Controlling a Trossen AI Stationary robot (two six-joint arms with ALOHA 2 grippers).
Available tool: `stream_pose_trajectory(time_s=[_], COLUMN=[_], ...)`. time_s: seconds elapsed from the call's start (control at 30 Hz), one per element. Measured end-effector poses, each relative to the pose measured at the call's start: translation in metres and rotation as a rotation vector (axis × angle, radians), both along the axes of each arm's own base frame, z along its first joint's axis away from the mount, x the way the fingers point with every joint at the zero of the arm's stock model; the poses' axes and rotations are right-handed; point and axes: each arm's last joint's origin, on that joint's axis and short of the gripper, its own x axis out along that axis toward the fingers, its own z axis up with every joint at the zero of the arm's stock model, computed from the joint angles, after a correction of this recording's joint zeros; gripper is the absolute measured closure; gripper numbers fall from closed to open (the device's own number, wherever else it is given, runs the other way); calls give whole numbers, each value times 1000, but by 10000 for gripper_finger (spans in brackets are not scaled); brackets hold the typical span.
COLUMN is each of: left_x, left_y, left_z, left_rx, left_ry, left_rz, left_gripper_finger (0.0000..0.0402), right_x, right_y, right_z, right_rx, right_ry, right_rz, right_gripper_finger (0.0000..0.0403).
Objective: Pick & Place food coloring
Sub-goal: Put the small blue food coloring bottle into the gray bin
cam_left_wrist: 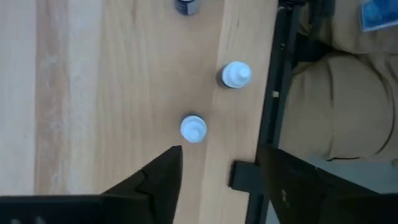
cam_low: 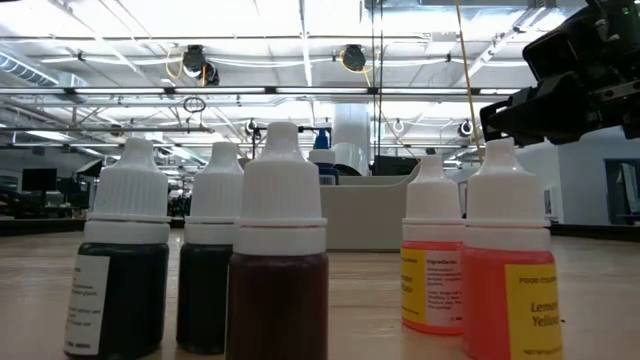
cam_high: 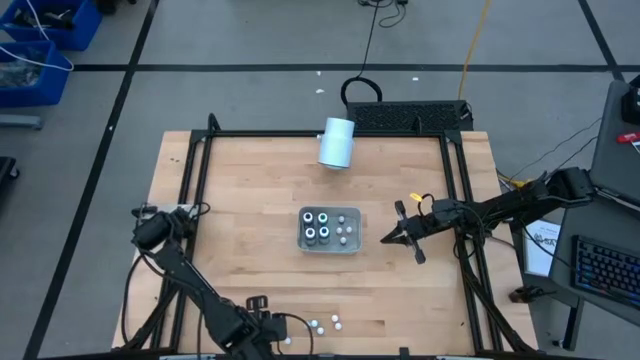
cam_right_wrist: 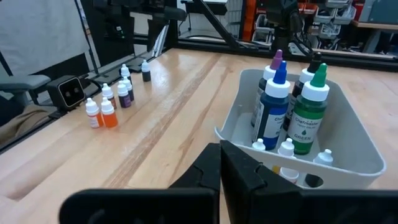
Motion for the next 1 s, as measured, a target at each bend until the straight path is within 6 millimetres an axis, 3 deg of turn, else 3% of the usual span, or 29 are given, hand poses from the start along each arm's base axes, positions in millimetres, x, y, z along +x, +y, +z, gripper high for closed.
stream_pose_trajectory(time_s=[0.17,0.5,1.0], left_x=[4,9,16], left_y=[4,4,6], left_z=[0,-14,-20], left_rx=[13,37,41], left_ry=[-9,22,11], left_rz=[-19,-64,-118], left_gripper_finger=[164,163,163], right_x=[0,0,0], right_y=[0,0,0], right_z=[-1,0,-1], right_rx=[13,13,24], right_ry=[14,2,19], right_rz=[-3,-3,-6], right_gripper_finger=[403,403,403])
